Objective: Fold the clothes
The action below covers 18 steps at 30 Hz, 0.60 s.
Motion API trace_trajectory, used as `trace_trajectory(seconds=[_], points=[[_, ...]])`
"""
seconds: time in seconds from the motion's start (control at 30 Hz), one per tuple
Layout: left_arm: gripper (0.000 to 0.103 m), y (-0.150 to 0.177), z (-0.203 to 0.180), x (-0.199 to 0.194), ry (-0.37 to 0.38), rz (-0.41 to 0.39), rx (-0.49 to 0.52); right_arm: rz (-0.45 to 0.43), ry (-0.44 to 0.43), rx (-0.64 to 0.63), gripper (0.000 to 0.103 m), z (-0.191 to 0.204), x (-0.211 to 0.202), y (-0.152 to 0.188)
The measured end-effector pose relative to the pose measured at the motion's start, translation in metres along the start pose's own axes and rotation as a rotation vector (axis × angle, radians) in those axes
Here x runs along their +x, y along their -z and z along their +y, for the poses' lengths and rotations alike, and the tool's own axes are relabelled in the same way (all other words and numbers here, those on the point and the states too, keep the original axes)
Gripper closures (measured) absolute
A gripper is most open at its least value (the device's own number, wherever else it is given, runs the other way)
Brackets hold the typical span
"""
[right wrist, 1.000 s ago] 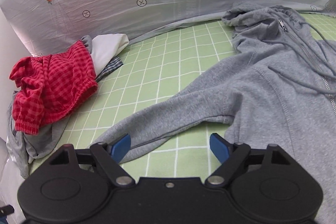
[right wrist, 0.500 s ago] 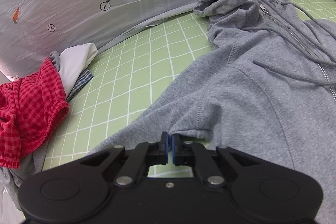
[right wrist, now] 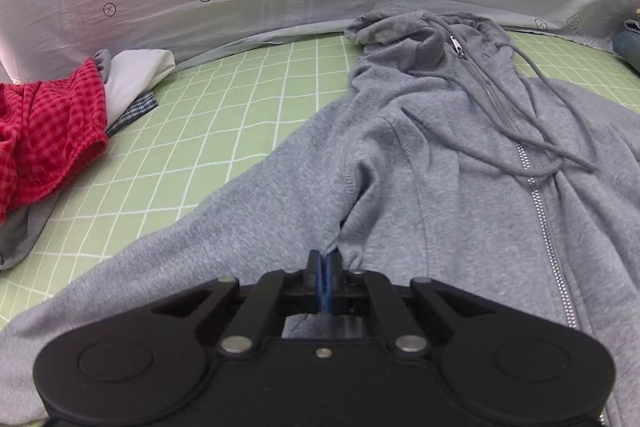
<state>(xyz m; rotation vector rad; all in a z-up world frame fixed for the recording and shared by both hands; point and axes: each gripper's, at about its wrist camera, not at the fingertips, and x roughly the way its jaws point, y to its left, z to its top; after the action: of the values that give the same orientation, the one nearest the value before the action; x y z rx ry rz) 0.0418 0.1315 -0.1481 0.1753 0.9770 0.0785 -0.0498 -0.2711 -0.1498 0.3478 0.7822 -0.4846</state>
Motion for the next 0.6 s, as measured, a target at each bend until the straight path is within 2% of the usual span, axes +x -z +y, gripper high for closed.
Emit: trace_trajectory(seconds=[0.33, 0.5, 0.57, 0.6], points=[[0.087, -0.002, -0.004, 0.002, -0.04, -0.008, 0.0, 0.02, -0.025, 0.0, 0.099, 0.009, 0.003, -0.002], [0.084, -0.008, 0.001, 0.003, -0.056, 0.007, -0.049, 0.047, -0.112, -0.003, 0.077, 0.012, 0.0, -0.004], [0.082, -0.01, 0.002, -0.004, -0.054, -0.009, -0.055, 0.041, -0.148, 0.011, 0.054, 0.006, -0.008, -0.003], [0.075, -0.011, 0.001, -0.009, -0.053, -0.02, -0.054, 0.022, -0.157, 0.007, 0.045, 0.002, -0.016, -0.002]])
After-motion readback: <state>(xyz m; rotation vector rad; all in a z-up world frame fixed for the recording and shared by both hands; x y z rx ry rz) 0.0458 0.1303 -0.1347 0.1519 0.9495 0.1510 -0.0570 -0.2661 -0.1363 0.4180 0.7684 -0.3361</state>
